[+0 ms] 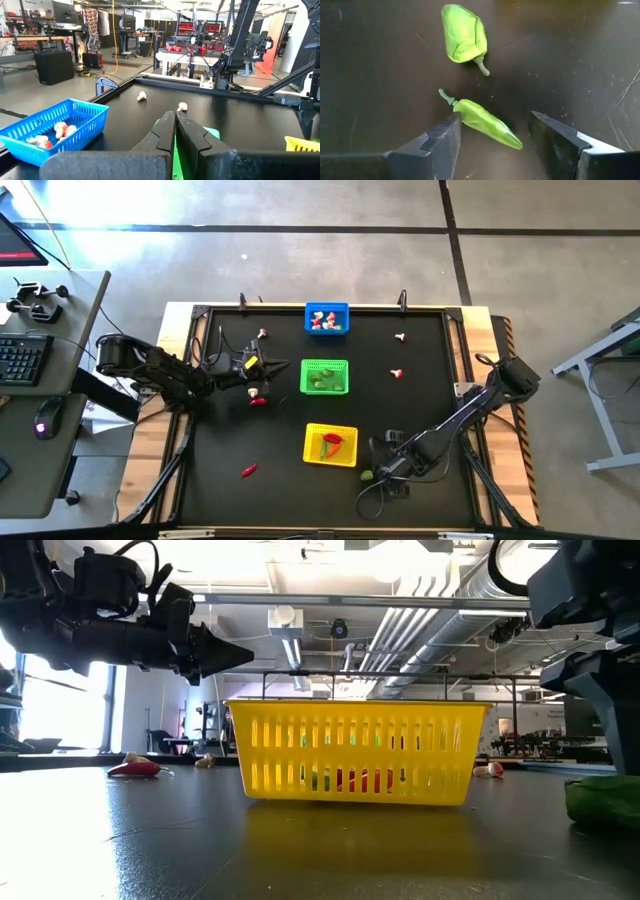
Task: Sort produce into baskets
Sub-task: Put the green chili pepper into the yellow bin, then move the green chili pepper to the right
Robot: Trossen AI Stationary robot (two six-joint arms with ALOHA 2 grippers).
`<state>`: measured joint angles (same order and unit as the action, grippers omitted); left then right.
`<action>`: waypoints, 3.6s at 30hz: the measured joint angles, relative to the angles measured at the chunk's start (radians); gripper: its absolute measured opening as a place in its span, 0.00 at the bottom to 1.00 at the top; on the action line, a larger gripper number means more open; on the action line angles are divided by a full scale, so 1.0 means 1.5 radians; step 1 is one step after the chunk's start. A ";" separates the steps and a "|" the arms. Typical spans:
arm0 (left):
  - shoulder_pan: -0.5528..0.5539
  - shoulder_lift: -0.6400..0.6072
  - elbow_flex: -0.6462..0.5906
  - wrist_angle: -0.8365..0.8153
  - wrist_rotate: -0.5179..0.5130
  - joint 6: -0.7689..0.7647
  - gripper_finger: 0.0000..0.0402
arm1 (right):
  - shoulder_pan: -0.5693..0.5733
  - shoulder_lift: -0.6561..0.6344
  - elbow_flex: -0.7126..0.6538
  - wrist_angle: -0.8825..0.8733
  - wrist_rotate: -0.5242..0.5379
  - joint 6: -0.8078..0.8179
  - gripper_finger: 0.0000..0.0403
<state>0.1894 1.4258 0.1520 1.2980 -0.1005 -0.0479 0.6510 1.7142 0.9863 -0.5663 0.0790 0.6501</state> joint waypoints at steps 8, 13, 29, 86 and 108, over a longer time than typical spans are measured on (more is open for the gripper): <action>0.000 0.000 0.000 0.000 0.000 0.000 0.00 | 0.009 0.000 -0.013 -0.013 -0.017 -0.092 0.51; 0.000 0.000 0.000 0.000 0.000 0.000 0.00 | 0.006 -0.001 -0.036 0.000 -0.018 -0.115 0.41; 0.000 0.000 0.000 0.000 0.000 0.011 0.00 | -0.016 0.000 -0.027 0.000 -0.077 -0.125 0.02; 0.000 0.000 0.000 -0.010 0.008 0.005 0.00 | -0.212 0.012 0.162 -0.030 -0.017 -0.254 0.41; 0.000 0.000 0.000 -0.010 0.008 0.005 0.00 | -0.073 -0.033 -0.092 0.322 0.068 0.129 0.40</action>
<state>0.1892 1.4254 0.1524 1.2835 -0.0891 -0.0410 0.5419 1.6642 0.8486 -0.0826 0.1815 0.8443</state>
